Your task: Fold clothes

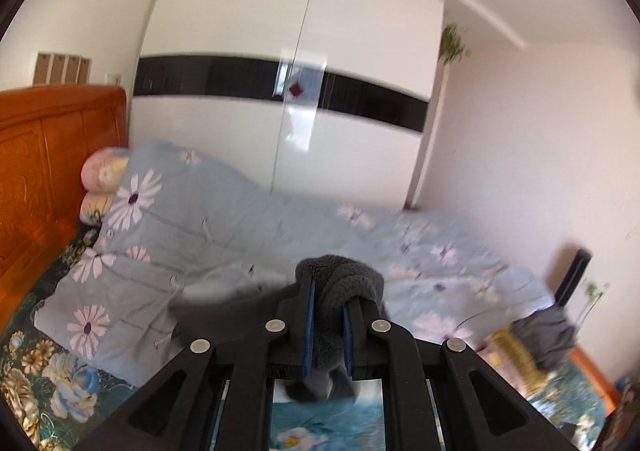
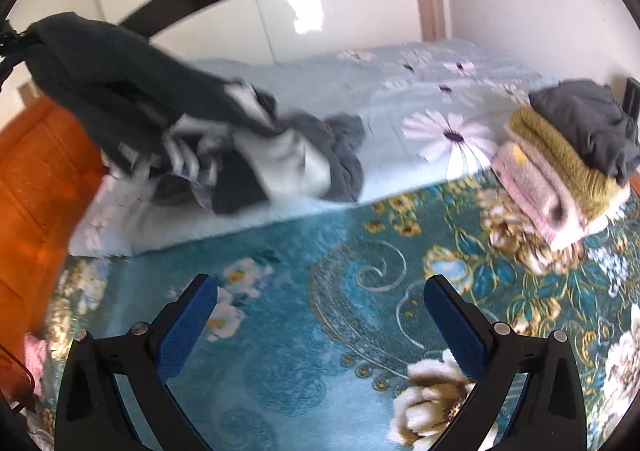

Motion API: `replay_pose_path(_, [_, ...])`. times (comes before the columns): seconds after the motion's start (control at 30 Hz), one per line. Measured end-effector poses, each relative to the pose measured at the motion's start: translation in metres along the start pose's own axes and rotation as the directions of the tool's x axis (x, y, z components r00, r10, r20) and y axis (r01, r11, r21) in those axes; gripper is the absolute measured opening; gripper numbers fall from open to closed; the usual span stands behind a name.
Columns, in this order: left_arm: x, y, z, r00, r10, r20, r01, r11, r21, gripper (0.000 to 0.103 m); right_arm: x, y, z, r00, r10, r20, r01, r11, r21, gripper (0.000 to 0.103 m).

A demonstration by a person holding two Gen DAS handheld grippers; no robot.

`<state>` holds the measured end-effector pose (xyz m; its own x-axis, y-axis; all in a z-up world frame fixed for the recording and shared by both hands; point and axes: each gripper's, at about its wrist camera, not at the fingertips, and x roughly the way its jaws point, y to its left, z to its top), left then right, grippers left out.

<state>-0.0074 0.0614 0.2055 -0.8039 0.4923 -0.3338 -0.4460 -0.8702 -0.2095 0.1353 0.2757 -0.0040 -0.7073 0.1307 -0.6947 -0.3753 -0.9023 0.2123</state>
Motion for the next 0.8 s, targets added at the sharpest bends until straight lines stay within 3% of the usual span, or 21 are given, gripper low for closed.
replay_pose_path(0.17, [-0.047, -0.018, 0.005, 0.999, -0.031, 0.029, 0.03, 0.999, 0.018, 0.012, -0.038, 0.001, 0.002, 0.992, 0.091, 0.082, -0.087, 0.995, -0.045, 0.103])
replay_pose_path(0.23, [-0.041, -0.017, -0.007, 1.0, -0.017, -0.011, 0.017, 0.999, 0.027, 0.013, -0.042, 0.001, -0.002, 0.991, 0.112, 0.08, -0.107, 0.992, -0.061, 0.103])
replay_pose_path(0.3, [-0.023, -0.01, -0.026, 0.994, 0.005, -0.105, -0.004, 1.0, 0.007, 0.013, -0.043, 0.0, -0.009, 0.988, 0.138, 0.064, -0.133, 0.989, -0.065, 0.103])
replay_pose_path(0.43, [0.024, 0.024, -0.091, 0.947, 0.051, -0.316, -0.077, 0.995, -0.071, 0.013, -0.041, 0.001, -0.024, 0.975, 0.216, 0.042, -0.214, 0.975, -0.06, 0.103])
replay_pose_path(0.6, [0.043, 0.048, -0.145, 0.906, 0.064, -0.418, -0.138, 0.979, -0.148, 0.016, -0.02, 0.013, -0.041, 0.954, 0.297, -0.026, -0.298, 0.952, -0.066, 0.103])
replay_pose_path(0.7, [0.046, 0.048, -0.162, 0.89, 0.056, -0.452, -0.151, 0.973, -0.177, 0.023, 0.001, 0.024, -0.051, 0.94, 0.33, -0.091, -0.336, 0.94, -0.057, 0.103])
replay_pose_path(0.77, [0.046, 0.048, -0.168, 0.884, 0.051, -0.465, -0.155, 0.97, -0.189, 0.033, 0.015, 0.032, -0.054, 0.924, 0.358, -0.131, -0.367, 0.929, -0.046, 0.103])
replay_pose_path(0.8, [0.045, 0.049, -0.171, 0.881, 0.048, -0.47, -0.158, 0.968, -0.197, 0.048, 0.022, 0.036, -0.055, 0.918, 0.369, -0.149, -0.378, 0.925, -0.038, 0.103])
